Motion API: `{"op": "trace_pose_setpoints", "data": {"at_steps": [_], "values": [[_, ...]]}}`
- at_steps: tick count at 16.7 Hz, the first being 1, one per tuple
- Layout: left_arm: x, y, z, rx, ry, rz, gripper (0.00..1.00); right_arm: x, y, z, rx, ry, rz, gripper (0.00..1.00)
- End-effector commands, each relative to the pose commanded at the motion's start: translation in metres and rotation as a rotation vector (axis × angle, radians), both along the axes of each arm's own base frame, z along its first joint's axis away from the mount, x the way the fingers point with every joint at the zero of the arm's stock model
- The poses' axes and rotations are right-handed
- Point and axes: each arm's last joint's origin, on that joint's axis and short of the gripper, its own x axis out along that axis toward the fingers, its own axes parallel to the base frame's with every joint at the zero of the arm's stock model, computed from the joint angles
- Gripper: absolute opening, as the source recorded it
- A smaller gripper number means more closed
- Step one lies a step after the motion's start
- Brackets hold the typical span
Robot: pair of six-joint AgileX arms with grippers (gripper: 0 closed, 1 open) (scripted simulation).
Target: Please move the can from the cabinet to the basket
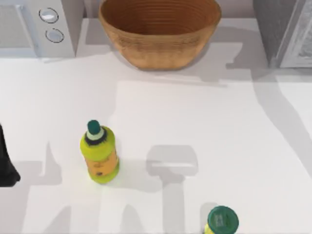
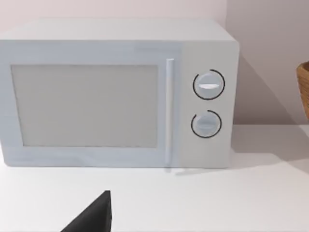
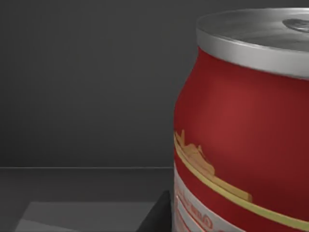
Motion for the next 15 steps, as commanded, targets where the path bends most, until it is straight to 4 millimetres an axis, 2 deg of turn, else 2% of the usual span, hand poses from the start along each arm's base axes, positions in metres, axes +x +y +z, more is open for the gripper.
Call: {"op": "trace_pose_setpoints", "data": {"at_steps": [3,5,8,11,15], "values": [[0.000,0.000,0.000,0.000,0.000,0.000,1.00,-0.014,-0.012,-0.006,0.008,-0.027,0.000,0.00],[0.000,0.000,0.000,0.000,0.000,0.000,1.00,-0.029,-0.022,-0.017,0.012,-0.041,-0.002,0.00],[0.000,0.000,0.000,0.000,0.000,0.000,1.00,-0.053,-0.037,-0.052,0.008,-0.039,-0.003,0.00],[0.000,0.000,0.000,0.000,0.000,0.000,1.00,-0.067,-0.048,-0.117,-0.011,0.022,-0.004,0.00],[0.000,0.000,0.000,0.000,0.000,0.000,1.00,-0.080,-0.061,-0.234,-0.025,0.132,-0.005,0.00]]}}
